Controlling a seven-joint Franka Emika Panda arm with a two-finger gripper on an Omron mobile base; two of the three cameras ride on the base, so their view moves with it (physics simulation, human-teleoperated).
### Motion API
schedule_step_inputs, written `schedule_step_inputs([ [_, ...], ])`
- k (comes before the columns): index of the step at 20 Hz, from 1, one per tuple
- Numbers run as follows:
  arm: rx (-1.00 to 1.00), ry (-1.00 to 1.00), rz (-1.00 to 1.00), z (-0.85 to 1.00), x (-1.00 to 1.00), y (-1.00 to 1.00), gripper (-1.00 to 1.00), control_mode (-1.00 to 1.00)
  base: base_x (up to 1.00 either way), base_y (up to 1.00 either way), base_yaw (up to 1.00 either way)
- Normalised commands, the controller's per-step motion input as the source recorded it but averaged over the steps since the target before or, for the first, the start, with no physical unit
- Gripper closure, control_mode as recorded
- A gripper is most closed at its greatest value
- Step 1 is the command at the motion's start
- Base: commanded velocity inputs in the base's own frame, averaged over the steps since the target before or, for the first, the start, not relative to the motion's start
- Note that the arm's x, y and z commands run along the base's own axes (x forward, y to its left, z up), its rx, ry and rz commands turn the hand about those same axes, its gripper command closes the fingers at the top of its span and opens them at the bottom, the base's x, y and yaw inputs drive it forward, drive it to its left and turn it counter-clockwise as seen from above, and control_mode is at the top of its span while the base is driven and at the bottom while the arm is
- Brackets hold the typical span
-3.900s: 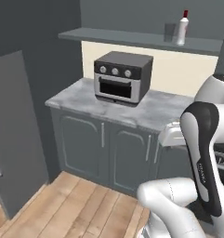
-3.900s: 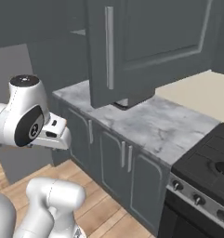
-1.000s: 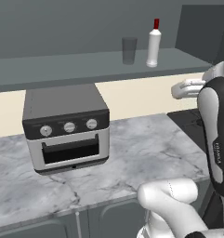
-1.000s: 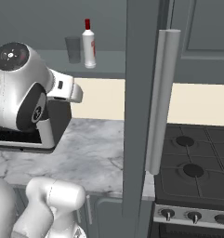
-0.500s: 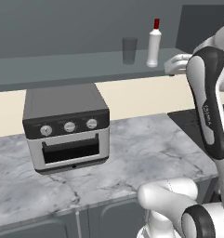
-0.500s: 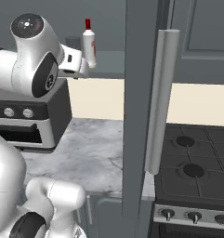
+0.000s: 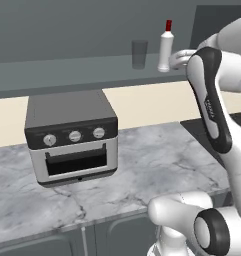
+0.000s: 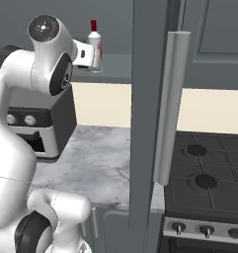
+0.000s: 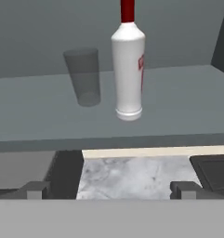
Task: There is a bowl on the dining counter. Grab a lemon wedge from the fridge and place it in the bowl. Then get the liquor bottle and glass cup from the cabinet and place them next to the bowl.
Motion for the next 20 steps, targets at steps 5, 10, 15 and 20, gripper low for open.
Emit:
schedule_step_inputs([
  [5,0.00,-0.07,0.00,0.26,0.50,0.00,-1.00,-1.00,0.00,0.00,0.00],
  [10,0.00,0.00,0.00,0.28,0.38,0.00,-1.00,-1.00,0.00,0.00,0.00],
  [15,0.00,-0.02,0.00,0.12,0.31,0.00,-1.00,-1.00,0.00,0.00,0.00],
  [20,0.00,-0.05,0.00,0.01,0.33,-0.01,-1.00,-1.00,0.00,0.00,0.00],
])
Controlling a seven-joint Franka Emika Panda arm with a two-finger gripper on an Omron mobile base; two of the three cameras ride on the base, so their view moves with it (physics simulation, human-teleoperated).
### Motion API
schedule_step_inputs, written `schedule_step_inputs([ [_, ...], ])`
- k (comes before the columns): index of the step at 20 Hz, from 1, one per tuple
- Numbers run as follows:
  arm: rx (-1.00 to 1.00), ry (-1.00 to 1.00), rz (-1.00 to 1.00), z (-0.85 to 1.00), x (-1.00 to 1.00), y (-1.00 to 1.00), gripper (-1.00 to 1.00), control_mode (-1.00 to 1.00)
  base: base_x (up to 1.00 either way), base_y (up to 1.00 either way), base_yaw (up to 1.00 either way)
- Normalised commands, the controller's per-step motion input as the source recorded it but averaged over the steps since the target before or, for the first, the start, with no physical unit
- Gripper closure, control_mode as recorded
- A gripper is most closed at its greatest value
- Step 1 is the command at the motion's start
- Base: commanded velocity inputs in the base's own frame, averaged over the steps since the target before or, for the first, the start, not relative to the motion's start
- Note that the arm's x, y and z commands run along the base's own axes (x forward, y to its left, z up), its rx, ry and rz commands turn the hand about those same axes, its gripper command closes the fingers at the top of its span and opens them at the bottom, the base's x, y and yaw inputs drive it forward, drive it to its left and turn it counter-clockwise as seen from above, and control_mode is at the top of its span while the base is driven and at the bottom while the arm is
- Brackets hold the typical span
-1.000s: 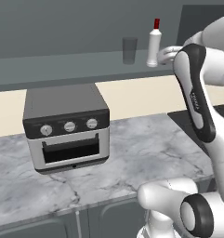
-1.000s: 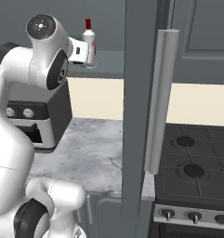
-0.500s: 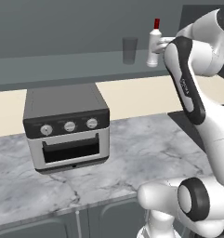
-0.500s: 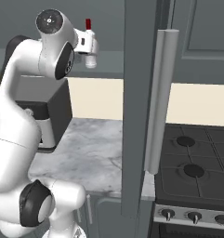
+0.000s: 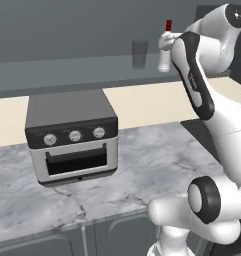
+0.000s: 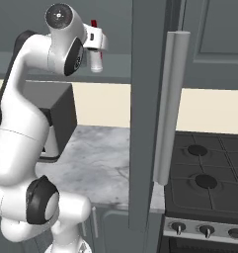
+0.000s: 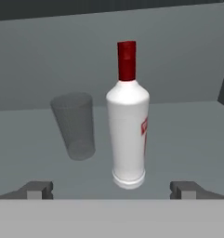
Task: There is a bowl on the dining counter. Grab a lemon wedge from the fridge and place it in the bowl. Then get the liquor bottle and glass cup from the cabinet and place them next to the bowl.
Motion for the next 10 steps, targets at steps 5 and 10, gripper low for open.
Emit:
schedule_step_inputs([
  [5,0.00,-0.05,0.00,0.00,0.39,-0.04,-1.00,-1.00,0.00,0.00,0.00],
  [10,0.00,0.00,0.00,0.00,0.41,-0.14,-1.00,-1.00,0.00,0.00,0.00],
])
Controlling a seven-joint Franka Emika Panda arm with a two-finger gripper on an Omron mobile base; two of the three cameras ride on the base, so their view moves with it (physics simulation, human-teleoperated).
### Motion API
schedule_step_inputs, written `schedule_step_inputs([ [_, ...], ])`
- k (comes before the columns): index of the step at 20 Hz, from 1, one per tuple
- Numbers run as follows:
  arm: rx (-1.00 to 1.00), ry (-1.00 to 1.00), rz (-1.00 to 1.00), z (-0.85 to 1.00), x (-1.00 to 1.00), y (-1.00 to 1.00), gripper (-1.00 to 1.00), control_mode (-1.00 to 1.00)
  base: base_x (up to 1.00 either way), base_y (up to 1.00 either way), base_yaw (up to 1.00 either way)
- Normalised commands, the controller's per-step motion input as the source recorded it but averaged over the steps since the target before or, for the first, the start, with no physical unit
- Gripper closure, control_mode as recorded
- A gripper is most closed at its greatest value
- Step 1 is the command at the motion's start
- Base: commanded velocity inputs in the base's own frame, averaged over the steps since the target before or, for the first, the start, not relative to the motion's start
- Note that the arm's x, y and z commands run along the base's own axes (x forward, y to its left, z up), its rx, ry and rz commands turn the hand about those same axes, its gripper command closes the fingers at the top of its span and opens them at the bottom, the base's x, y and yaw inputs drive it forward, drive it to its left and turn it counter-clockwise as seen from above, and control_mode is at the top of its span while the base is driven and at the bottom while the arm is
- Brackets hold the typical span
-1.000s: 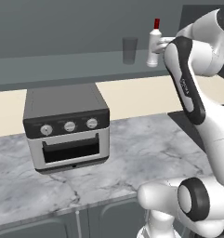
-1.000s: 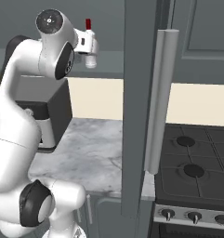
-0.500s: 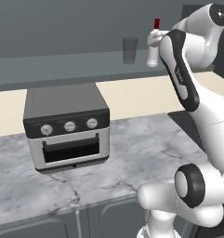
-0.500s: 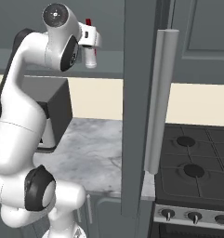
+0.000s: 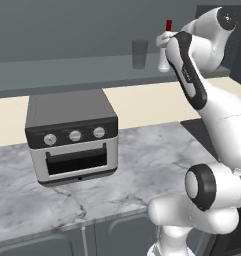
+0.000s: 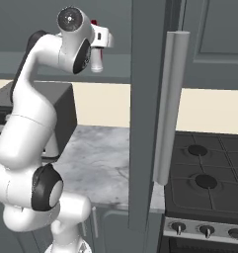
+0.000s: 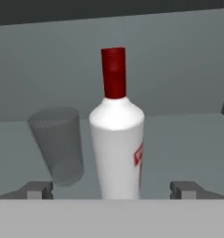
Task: There is a bowl on the dining counter. Grab a lemon wedge from the fridge and place it in the bowl. Then get the liquor bottle and glass cup from the cabinet and place them next to the bowl.
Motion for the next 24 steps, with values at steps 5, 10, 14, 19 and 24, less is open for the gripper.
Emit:
schedule_step_inputs([
  [5,0.00,0.00,0.00,0.00,0.39,-0.09,-1.00,-1.00,0.00,0.00,0.00],
  [10,0.00,0.00,0.00,0.00,0.33,0.00,-1.00,-1.00,0.00,0.00,0.00],
  [14,0.00,0.00,0.00,0.00,0.30,0.00,-1.00,-1.00,0.00,0.00,0.00],
  [19,0.00,0.00,0.00,0.00,0.26,0.00,1.00,-1.00,0.00,0.00,0.00],
  [24,0.00,0.00,0.00,0.00,0.12,0.00,1.00,-1.00,0.00,0.00,0.00],
])
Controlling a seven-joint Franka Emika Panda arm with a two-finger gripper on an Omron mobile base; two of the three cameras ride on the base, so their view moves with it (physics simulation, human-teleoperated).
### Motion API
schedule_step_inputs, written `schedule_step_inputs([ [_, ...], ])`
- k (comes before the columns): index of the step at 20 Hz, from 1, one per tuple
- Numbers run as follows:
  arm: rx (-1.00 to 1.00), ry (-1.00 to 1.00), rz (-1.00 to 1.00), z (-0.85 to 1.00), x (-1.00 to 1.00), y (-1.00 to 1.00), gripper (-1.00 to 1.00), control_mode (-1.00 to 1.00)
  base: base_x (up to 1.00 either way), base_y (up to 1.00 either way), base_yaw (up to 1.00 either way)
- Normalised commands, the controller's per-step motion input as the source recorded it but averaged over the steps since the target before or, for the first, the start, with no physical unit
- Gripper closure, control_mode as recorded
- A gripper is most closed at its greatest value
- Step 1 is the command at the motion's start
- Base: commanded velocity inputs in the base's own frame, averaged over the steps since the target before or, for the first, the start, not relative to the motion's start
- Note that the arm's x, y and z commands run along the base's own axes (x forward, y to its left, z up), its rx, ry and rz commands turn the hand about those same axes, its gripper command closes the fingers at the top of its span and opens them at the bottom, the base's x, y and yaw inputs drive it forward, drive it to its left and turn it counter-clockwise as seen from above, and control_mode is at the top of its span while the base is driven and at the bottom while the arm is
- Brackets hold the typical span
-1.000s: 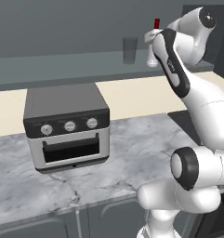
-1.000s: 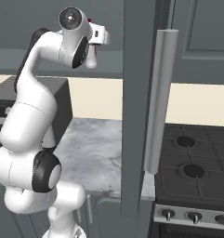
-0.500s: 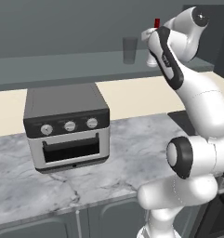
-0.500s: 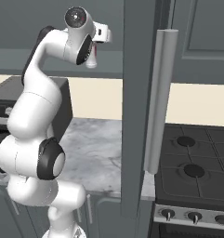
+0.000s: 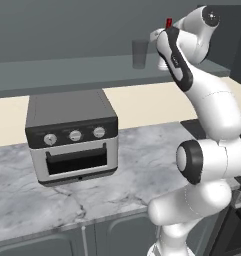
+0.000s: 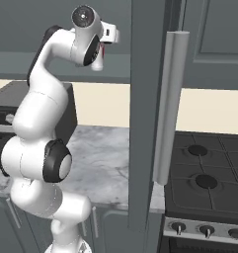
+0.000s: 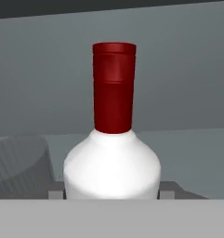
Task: There is a bowl on the dining counter. Grab a lemon wedge from the fridge and place it in the bowl. Then get the liquor bottle and glass cup from the cabinet and place them next to the bowl.
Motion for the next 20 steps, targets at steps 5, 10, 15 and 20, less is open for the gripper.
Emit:
schedule_step_inputs([
  [5,0.00,-0.09,0.00,0.00,-0.07,0.00,1.00,-1.00,0.00,0.00,0.00],
  [10,0.00,-0.18,0.00,0.03,-0.54,0.00,1.00,-1.00,0.00,0.00,0.00],
  [15,0.00,-0.13,0.00,0.10,-0.95,0.00,1.00,-1.00,0.00,0.00,0.00],
  [20,0.00,0.00,0.00,0.35,-1.00,0.00,1.00,-1.00,0.00,0.00,0.00],
])
